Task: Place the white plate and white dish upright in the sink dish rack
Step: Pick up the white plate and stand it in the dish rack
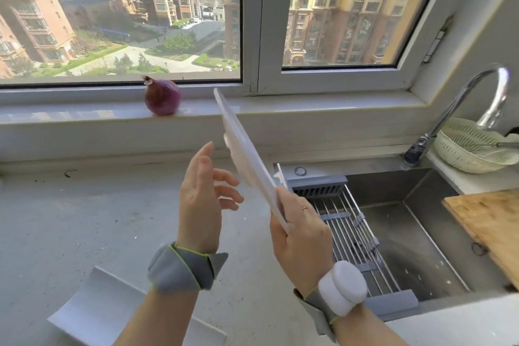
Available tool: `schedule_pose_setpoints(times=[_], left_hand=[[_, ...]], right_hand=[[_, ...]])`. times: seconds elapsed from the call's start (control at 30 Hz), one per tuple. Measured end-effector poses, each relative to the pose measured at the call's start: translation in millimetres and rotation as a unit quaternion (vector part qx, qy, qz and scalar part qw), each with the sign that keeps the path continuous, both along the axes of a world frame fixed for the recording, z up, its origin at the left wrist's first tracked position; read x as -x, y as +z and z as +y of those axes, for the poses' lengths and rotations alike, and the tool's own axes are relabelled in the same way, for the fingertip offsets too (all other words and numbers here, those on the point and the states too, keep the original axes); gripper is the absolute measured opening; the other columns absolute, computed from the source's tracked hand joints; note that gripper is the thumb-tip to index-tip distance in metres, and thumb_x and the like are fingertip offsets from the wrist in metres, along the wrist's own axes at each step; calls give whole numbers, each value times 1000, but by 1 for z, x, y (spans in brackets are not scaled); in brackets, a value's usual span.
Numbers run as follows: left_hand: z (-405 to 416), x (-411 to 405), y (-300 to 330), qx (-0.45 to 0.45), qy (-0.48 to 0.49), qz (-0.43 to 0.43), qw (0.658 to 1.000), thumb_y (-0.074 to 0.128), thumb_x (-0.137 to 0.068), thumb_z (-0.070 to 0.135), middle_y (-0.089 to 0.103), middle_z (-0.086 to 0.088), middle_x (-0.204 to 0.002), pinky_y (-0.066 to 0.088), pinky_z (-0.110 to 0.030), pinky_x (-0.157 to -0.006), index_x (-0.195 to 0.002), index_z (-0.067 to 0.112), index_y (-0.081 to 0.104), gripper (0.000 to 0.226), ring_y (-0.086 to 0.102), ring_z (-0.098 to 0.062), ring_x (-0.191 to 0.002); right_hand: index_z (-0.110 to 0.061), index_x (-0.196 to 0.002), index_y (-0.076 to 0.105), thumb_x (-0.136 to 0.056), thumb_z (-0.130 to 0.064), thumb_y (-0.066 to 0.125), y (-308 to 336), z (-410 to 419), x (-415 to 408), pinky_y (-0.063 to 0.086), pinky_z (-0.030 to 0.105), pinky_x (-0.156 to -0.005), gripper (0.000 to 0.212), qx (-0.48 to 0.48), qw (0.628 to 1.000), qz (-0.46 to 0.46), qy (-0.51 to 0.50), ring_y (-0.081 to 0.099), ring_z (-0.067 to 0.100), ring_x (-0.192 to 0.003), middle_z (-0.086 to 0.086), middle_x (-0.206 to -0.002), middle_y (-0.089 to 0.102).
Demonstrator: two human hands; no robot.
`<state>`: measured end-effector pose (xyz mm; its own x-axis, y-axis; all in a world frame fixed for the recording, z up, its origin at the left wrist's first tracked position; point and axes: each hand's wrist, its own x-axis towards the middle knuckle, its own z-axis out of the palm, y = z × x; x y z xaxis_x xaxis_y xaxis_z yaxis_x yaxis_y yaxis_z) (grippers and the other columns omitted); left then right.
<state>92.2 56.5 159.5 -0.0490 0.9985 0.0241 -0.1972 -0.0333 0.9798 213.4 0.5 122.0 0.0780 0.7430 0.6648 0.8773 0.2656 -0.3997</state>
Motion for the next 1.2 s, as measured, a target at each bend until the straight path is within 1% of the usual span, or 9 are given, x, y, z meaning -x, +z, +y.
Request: schedule_pose_setpoints(times=[0.07,0.17,0.23,0.47,0.6,0.7,0.87,1.0,1.2], left_hand=[[3,-25,-21,31,-24,119,992,40,-96,22,58,-2,-74,50,-25,-49,-131,19,40,36,60,-11,-53],[4,-68,-58,93,-148,323,930,50,-91,31,57,-10,-123,47,-40,-92,-148,19,12,69,59,-26,-109],[3,-93,-71,145,-204,333,909,52,-90,33,42,-16,-145,40,-38,-104,-149,15,4,78,45,-30,-130],[3,-129,-100,197,-222,358,885,43,-91,5,55,-18,-123,48,-40,-81,-147,11,6,68,58,-35,-102],[2,-130,-98,187,-209,396,874,38,-90,0,56,-25,-121,36,-29,-74,-143,8,14,58,56,-39,-106],[4,-134,-100,193,-202,431,858,38,-91,2,57,-28,-121,38,-31,-75,-141,4,15,55,57,-39,-105],[7,-138,-107,202,-182,479,834,38,-90,4,60,-24,-101,46,-41,-76,-134,-1,22,47,57,-35,-85],[6,-144,-108,199,-184,494,826,37,-90,6,61,-22,-103,45,-38,-73,-124,1,27,36,49,-29,-75],[10,-144,-109,199,-199,473,835,37,-91,8,58,-18,-95,45,-35,-67,-123,7,28,34,52,-30,-74]], right_hand=[[-14,-105,47,-96,-40,20,8,-8,-16,53,25,-43,39,-10,1000,4,-10,62,18,-57,5,-72,67],[-14,-106,49,-96,-44,21,13,-19,-43,46,15,-58,43,-20,999,17,-39,57,11,-62,7,-75,69],[-15,-109,50,-95,-47,22,12,-25,-64,49,17,-56,44,-8,997,45,-56,57,12,-65,9,-78,69],[-20,-114,48,-77,-18,61,-30,-47,-138,59,33,-54,39,67,991,55,-101,70,25,-67,10,-84,73],[-21,-114,50,-89,-32,48,-61,-49,-154,59,32,-55,28,120,983,73,-118,68,20,-69,8,-84,73],[-21,-112,49,-94,-52,22,-84,-41,-161,52,26,-52,45,182,974,79,-111,61,20,-73,7,-79,72],[-12,-120,55,-89,-23,47,-116,-31,-161,52,41,-66,34,263,953,109,-106,65,34,-83,14,-95,70],[-15,-131,44,-95,-19,43,-134,-25,-162,45,34,-79,36,322,933,135,-81,58,29,-103,9,-115,62],[-15,-122,47,-94,-24,39,-153,-17,-155,40,28,-68,31,365,915,162,-52,53,20,-84,0,-98,57]])
